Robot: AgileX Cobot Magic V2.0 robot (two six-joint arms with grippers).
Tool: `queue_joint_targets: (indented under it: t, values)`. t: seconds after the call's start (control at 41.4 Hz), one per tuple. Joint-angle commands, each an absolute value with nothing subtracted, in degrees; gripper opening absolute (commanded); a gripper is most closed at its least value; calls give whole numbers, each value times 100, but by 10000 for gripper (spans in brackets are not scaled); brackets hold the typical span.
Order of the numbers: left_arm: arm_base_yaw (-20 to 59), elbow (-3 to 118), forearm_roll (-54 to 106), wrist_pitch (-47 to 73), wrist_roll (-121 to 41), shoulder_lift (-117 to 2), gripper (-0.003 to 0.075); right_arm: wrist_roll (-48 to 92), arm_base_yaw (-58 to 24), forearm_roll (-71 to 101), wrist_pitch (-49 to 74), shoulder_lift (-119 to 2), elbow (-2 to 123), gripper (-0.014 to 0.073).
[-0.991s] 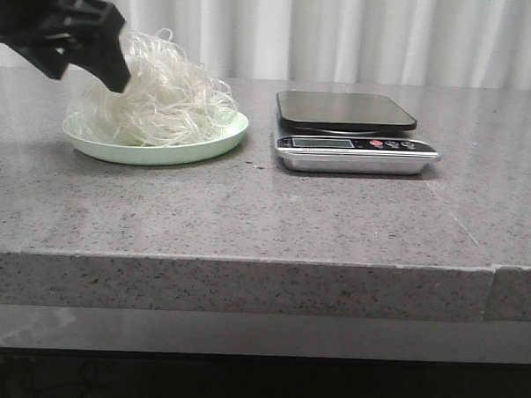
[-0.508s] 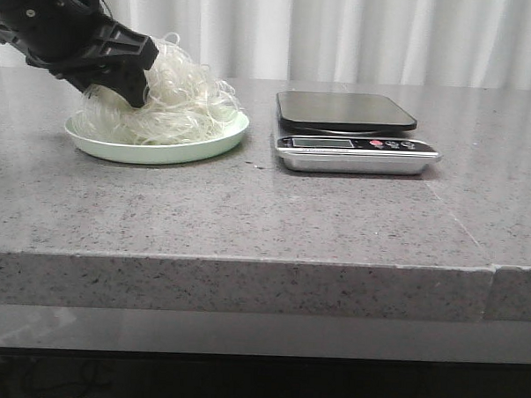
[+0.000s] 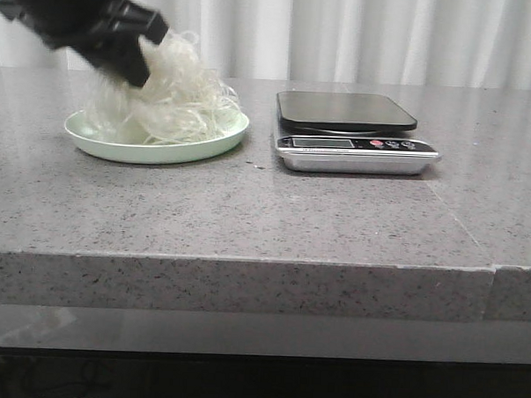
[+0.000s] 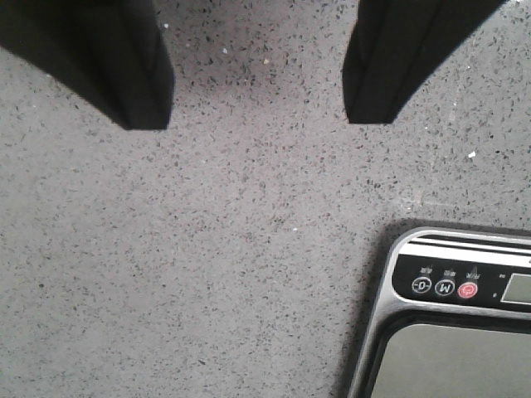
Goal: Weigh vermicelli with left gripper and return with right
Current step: 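Lift the vermicelli with the left gripper and carry it over the scale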
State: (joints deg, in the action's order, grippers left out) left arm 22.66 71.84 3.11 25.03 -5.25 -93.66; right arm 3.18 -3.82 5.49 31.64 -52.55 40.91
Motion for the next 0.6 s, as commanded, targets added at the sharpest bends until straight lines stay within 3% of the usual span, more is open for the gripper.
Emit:
queue_joint_targets:
  t: [0.0,0.29,0.58]
  values:
    - [2460,7626,355,2217,-518,-8856,145,361,-356,556,2817,-5232,4284,540]
    - [3006,8564,334,2107,-518,-8658,145,361,-356,561,2817,-5232,4284,540]
    - [3555,8737,334,544,-518,-8858,145,361,-356,657,2864,-5232,4284,540]
